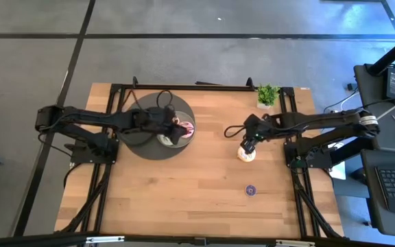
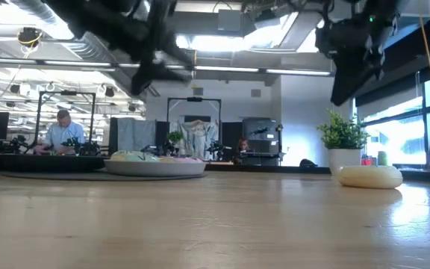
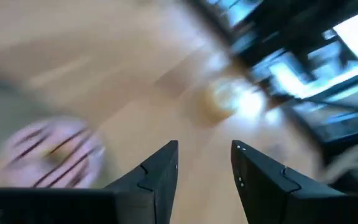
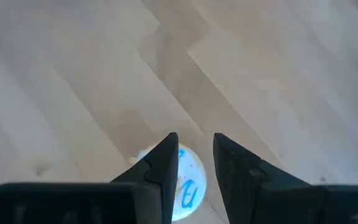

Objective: Pick & Place donuts
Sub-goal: Put the big white donut on the gray plate

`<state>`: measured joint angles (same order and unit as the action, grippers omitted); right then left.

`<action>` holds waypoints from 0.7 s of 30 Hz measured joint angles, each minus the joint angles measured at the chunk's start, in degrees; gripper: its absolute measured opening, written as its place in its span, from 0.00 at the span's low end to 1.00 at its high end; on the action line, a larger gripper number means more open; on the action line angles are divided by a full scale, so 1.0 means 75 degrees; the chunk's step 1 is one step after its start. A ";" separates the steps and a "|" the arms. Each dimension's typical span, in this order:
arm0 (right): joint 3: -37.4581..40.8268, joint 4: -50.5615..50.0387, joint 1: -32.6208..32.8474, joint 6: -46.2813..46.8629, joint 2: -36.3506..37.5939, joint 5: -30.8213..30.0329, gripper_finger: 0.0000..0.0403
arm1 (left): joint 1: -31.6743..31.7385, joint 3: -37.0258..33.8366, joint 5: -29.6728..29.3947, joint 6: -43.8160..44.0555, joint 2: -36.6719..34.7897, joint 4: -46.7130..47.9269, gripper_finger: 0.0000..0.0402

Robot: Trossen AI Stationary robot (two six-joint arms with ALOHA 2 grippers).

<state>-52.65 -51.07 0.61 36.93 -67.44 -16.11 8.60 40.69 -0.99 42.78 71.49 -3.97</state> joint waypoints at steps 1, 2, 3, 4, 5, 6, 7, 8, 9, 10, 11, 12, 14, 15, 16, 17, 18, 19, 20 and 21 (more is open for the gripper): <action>0.0080 0.0024 0.0002 0.0062 -0.0037 -0.0047 0.26 | -0.0066 0.0000 0.0015 -0.0014 0.0002 -0.0460 0.36; 0.0167 0.0048 0.0001 0.0093 -0.0065 -0.0035 0.26 | -0.0127 0.0000 0.0016 -0.0091 0.0003 -0.0903 0.36; 0.0258 0.0093 -0.0001 0.0169 -0.0082 0.0000 0.27 | -0.0189 0.0000 0.0019 -0.0205 0.0014 -0.1284 0.36; 0.0353 0.0200 -0.0001 0.0275 -0.0090 0.0108 0.29 | -0.0271 0.0003 0.0019 -0.0333 0.0022 -0.1541 0.36; 0.0467 0.0339 -0.0004 0.0379 -0.0090 0.0194 0.31 | -0.0351 0.0000 0.0019 -0.0417 0.0027 -0.1708 0.36; 0.0598 0.0415 -0.0004 0.0463 -0.0096 0.0307 0.34 | -0.0417 0.0000 0.0019 -0.0488 0.0031 -0.1860 0.36; 0.0744 0.0444 -0.0004 0.0569 -0.0096 0.0437 0.37 | -0.0488 0.0000 0.0020 -0.0538 0.0031 -0.1983 0.36; 0.0895 0.0504 -0.0001 0.0679 -0.0099 0.0528 0.40 | -0.0559 0.0000 0.0016 -0.0574 0.0031 -0.2060 0.36; 0.1048 0.0590 -0.0001 0.0783 -0.0099 0.0569 0.44 | -0.0630 0.0000 -0.0009 -0.0585 0.0031 -0.2080 0.36; 0.1216 0.0651 0.0002 0.0860 -0.0099 0.0536 0.48 | -0.0702 0.0000 -0.0095 -0.0579 0.0031 -0.2072 0.36; 0.1360 0.0647 0.0001 0.0996 -0.0100 0.0485 0.51 | -0.0770 0.0000 -0.0183 -0.0553 0.0034 -0.2071 0.36; 0.1497 0.0647 -0.0001 0.1179 -0.0102 0.0476 0.54 | -0.0834 0.0000 -0.0271 -0.0545 0.0034 -0.2072 0.36; 0.1761 0.0723 -0.0001 0.1444 -0.0102 0.0541 0.60 | -0.0945 0.0000 -0.0374 -0.0542 0.0034 -0.2071 0.36; 0.1888 0.0738 -0.0001 0.1462 -0.0102 0.0587 0.62 | -0.0999 0.0000 -0.0434 -0.0539 0.0034 -0.2074 0.36; 0.2016 0.0755 -0.0001 0.1451 -0.0102 0.0624 0.63 | -0.1056 0.0000 -0.0505 -0.0539 0.0034 -0.2074 0.36; 0.2143 0.0866 -0.0001 0.1453 -0.0102 0.0681 0.64 | -0.1106 0.0000 -0.0580 -0.0536 0.0034 -0.2074 0.36; 0.2275 0.1025 -0.0001 0.1456 -0.0102 0.0733 0.65 | -0.1157 0.0000 -0.0657 -0.0533 0.0034 -0.2072 0.36; 0.2398 0.1145 -0.0001 0.1454 -0.0102 0.0793 0.65 | -0.1207 0.0000 -0.0734 -0.0530 0.0034 -0.2072 0.36; 0.2503 0.1253 -0.0001 0.1451 -0.0102 0.0879 0.65 | -0.1250 0.0000 -0.0809 -0.0530 0.0034 -0.2074 0.36; 0.2598 0.1410 -0.0001 0.1444 -0.0102 0.0983 0.65 | -0.1290 0.0000 -0.0894 -0.0530 0.0034 -0.2071 0.36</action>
<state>-33.16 -40.50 0.60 47.76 -68.20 -8.73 -1.07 40.69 -7.69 38.81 71.75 -19.51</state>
